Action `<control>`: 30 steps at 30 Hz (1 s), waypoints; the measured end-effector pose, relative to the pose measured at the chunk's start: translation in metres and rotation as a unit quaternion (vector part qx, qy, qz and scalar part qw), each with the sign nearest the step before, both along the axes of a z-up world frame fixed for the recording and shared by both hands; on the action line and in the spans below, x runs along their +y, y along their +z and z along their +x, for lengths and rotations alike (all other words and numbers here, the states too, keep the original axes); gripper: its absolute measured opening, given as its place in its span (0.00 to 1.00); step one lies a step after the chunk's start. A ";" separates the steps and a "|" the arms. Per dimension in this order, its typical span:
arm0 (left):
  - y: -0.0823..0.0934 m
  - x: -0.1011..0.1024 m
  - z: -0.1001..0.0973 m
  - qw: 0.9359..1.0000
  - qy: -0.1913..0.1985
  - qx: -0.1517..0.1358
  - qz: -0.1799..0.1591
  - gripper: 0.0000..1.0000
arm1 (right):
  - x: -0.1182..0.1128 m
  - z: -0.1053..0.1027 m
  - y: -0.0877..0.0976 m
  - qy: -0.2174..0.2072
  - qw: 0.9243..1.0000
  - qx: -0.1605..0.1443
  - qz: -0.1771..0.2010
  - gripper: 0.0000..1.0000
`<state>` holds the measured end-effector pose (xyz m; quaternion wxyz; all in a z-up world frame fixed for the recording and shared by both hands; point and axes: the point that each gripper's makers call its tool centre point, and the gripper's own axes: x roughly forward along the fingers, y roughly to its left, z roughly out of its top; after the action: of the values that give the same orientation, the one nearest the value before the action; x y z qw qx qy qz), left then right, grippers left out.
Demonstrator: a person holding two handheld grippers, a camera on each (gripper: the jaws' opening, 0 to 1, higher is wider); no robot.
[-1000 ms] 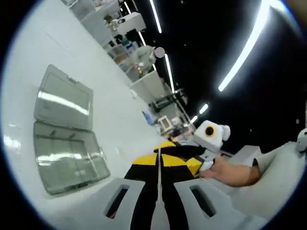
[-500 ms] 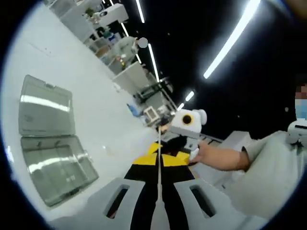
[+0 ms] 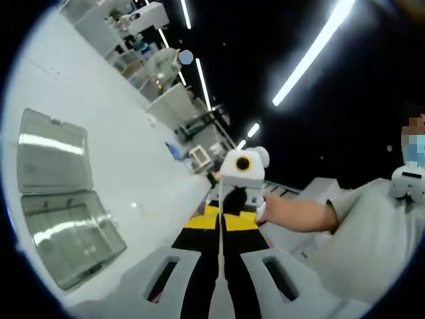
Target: Insert the divider into the dual guide fixture by aligning both edges with the guide slots and pushing it downward to the bottom, including one-sided entry, uneven engagement, binding, and posture correction.
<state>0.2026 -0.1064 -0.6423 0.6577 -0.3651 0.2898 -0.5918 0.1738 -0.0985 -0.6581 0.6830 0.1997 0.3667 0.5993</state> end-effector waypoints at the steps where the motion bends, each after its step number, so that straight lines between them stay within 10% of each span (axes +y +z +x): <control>1: 0.000 0.000 0.000 1.000 -0.001 -0.001 -0.001 0.00 | 0.000 0.000 0.001 0.000 1.000 0.001 0.003 0.09; 30: 0.011 0.002 -0.004 1.000 0.006 -0.006 -0.027 0.00 | 0.008 -0.002 0.011 0.002 0.998 0.046 0.045 0.01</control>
<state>0.1985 -0.1046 -0.6311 0.6529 -0.3812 0.2676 -0.5973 0.1714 -0.0906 -0.6473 0.6549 0.2566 0.3707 0.6065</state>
